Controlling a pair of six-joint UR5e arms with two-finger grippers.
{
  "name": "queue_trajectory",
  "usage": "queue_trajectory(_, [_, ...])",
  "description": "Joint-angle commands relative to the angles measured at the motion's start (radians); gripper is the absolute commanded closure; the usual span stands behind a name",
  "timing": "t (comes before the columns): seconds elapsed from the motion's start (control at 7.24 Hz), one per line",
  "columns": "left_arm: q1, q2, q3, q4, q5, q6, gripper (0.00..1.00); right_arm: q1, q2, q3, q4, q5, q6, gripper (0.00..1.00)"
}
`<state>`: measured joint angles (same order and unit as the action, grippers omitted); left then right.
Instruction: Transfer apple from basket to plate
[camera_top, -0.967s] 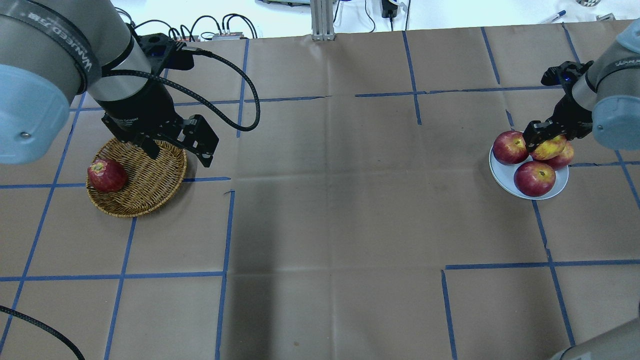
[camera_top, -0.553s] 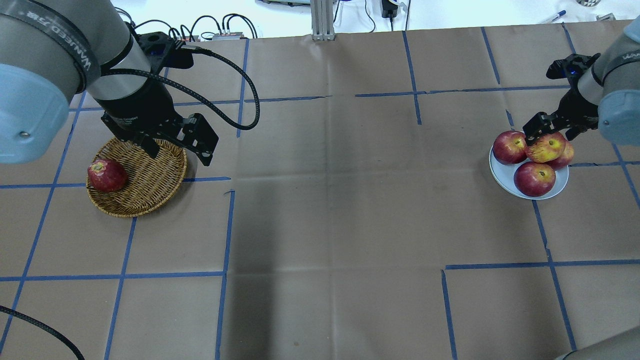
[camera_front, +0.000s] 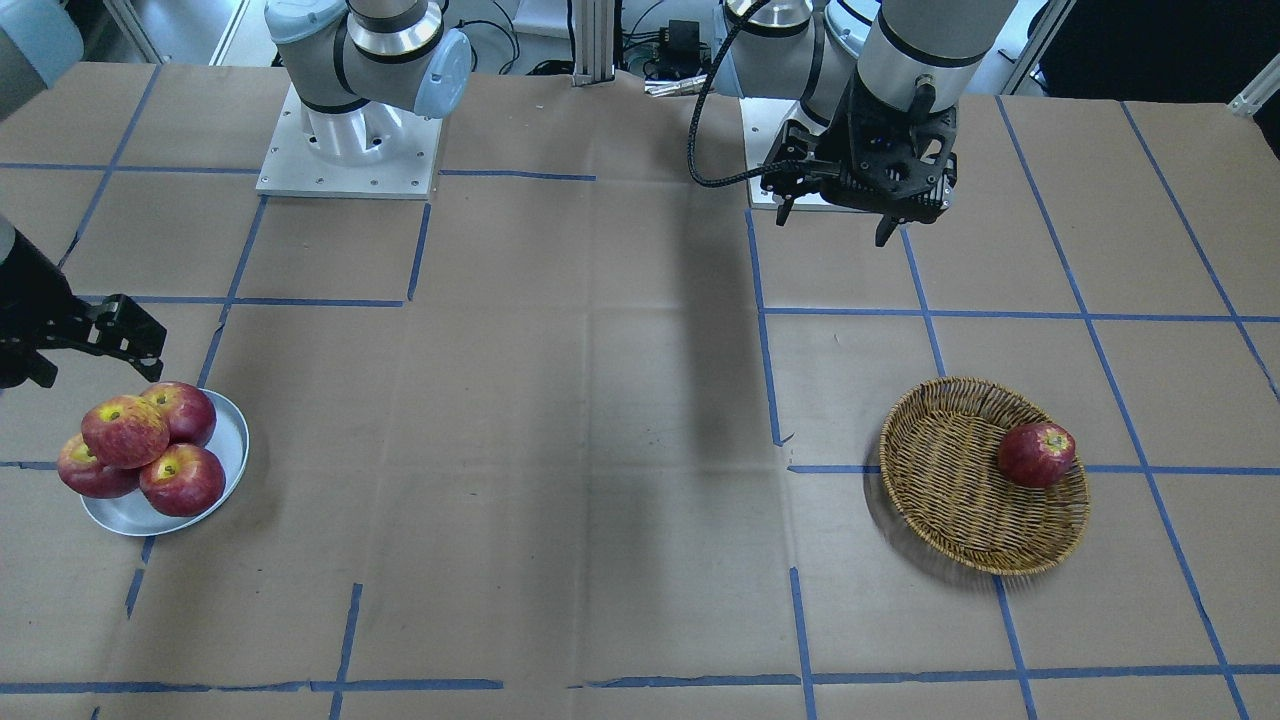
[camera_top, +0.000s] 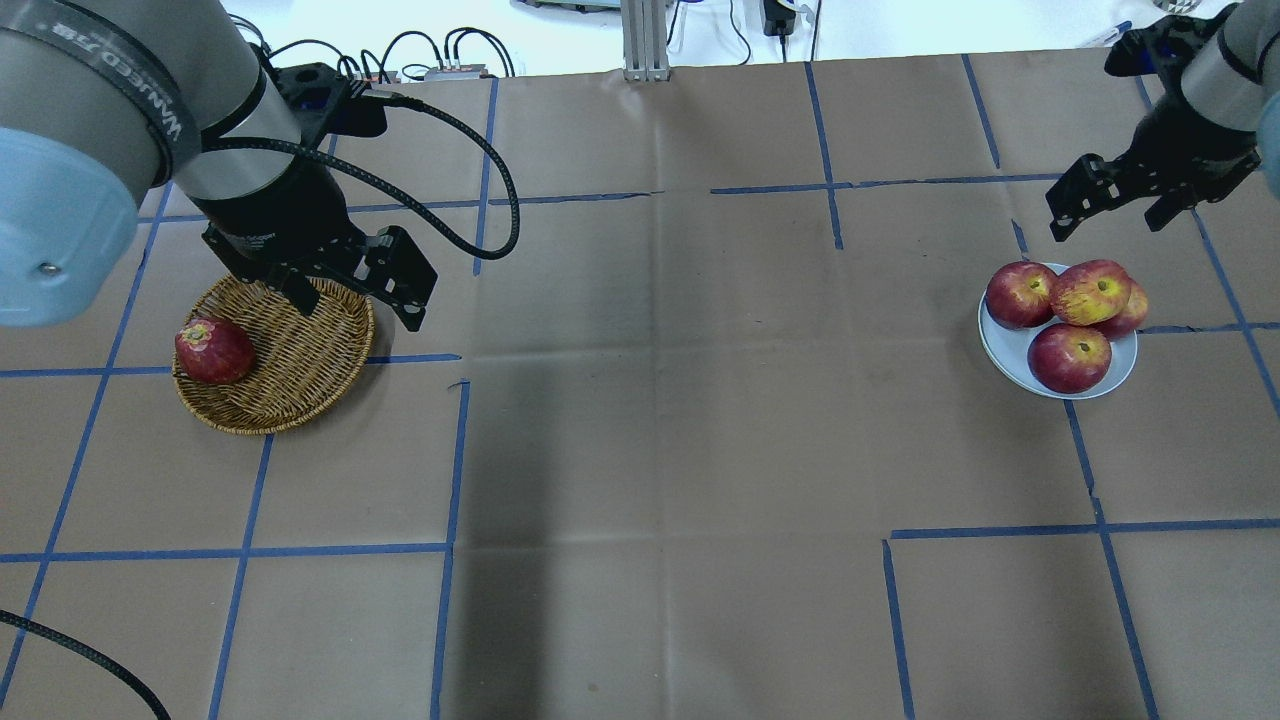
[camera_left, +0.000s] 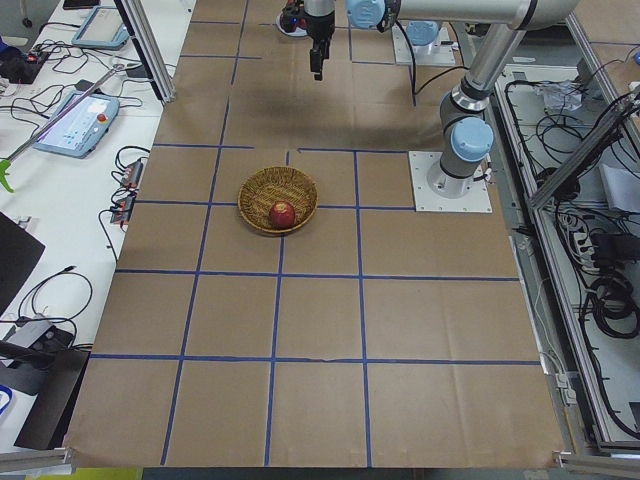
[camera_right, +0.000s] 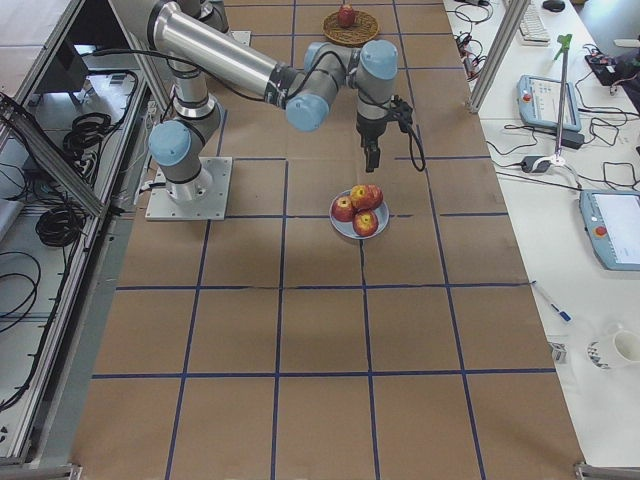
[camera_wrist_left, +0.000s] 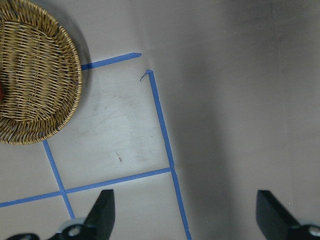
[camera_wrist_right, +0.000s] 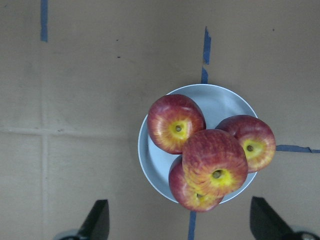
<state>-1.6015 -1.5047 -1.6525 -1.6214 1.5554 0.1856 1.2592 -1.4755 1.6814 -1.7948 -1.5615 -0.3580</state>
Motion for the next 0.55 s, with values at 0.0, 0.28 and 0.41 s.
queue_trajectory(0.0, [0.0, 0.0, 0.0, 0.0, 0.0, 0.0, 0.01, 0.17, -0.104, -0.025, 0.15, 0.0, 0.239, 0.0])
queue_trajectory(0.28, [0.0, 0.0, -0.001, -0.001, 0.0, 0.0, 0.01, 0.31, -0.135, -0.023, 0.185, -0.003, 0.348, 0.0])
queue_trajectory(0.41, [0.0, 0.0, -0.001, -0.002, 0.0, 0.0, 0.01, 0.325, -0.137, -0.023, 0.186, -0.003, 0.352, 0.0])
